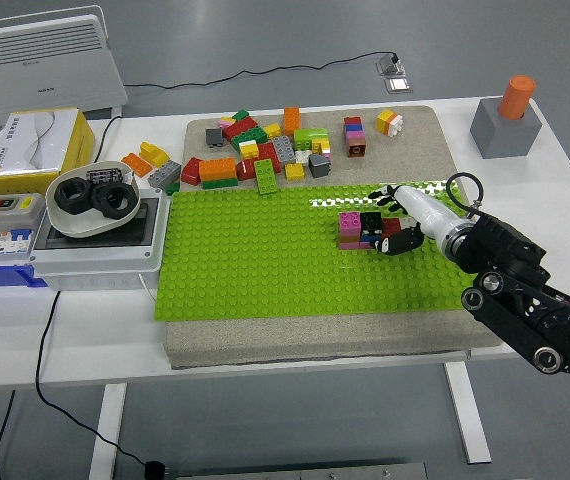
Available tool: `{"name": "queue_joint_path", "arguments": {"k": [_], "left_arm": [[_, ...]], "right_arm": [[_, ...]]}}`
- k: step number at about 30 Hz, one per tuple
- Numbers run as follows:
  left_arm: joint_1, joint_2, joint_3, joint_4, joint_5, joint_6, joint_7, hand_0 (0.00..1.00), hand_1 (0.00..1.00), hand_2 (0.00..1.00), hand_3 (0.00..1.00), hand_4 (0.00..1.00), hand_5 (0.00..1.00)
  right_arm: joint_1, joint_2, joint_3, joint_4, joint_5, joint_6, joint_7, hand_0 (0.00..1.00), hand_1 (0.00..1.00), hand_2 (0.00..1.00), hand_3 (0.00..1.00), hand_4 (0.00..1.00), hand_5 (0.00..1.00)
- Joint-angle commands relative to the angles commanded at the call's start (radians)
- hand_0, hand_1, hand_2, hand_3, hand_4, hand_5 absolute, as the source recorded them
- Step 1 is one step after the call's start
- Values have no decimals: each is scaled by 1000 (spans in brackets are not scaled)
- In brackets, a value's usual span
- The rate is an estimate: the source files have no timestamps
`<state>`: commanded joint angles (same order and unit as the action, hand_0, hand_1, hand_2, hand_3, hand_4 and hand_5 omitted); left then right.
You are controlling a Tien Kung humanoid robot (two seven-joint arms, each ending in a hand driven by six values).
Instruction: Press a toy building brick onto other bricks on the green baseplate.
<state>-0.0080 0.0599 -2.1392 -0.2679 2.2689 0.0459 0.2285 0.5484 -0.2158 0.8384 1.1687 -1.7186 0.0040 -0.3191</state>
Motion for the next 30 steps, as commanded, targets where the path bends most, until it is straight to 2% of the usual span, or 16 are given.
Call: {"name": "queue_joint_path", "arguments": {"k": [1, 16, 23, 24, 25, 30], "left_arm": [[0, 0, 0, 0, 0, 0, 0, 779, 719, 622, 460, 627, 344], [0, -2, -3, 0, 0, 0, 0, 779, 719, 622, 460, 626, 345], [0, -3, -7, 1, 0, 0, 0, 779, 719, 622, 460, 625, 345], [0, -2, -7, 1, 0, 0, 0, 779, 719, 622, 460, 625, 345], [0, -2, -8, 1, 0, -1, 0, 779, 720, 622, 460, 626, 345], [2, -3, -10, 2, 0, -2, 1, 779, 720, 622, 460, 626, 345]], "right_arm": [[0, 0, 0, 0, 0, 0, 0, 832, 823, 847, 818, 938, 225], [2, -7, 8, 18, -19, 8, -4, 835, 825, 849, 819, 951, 247], [12, -46, 51, 131, -165, 62, -43, 837, 827, 852, 819, 956, 253], [11, -52, 57, 151, -188, 59, -43, 837, 827, 852, 819, 956, 253], [7, -58, 61, 174, -217, 46, -39, 872, 847, 865, 804, 984, 313], [-12, -76, 55, 228, -309, -40, 13, 872, 847, 865, 804, 984, 313]]}}
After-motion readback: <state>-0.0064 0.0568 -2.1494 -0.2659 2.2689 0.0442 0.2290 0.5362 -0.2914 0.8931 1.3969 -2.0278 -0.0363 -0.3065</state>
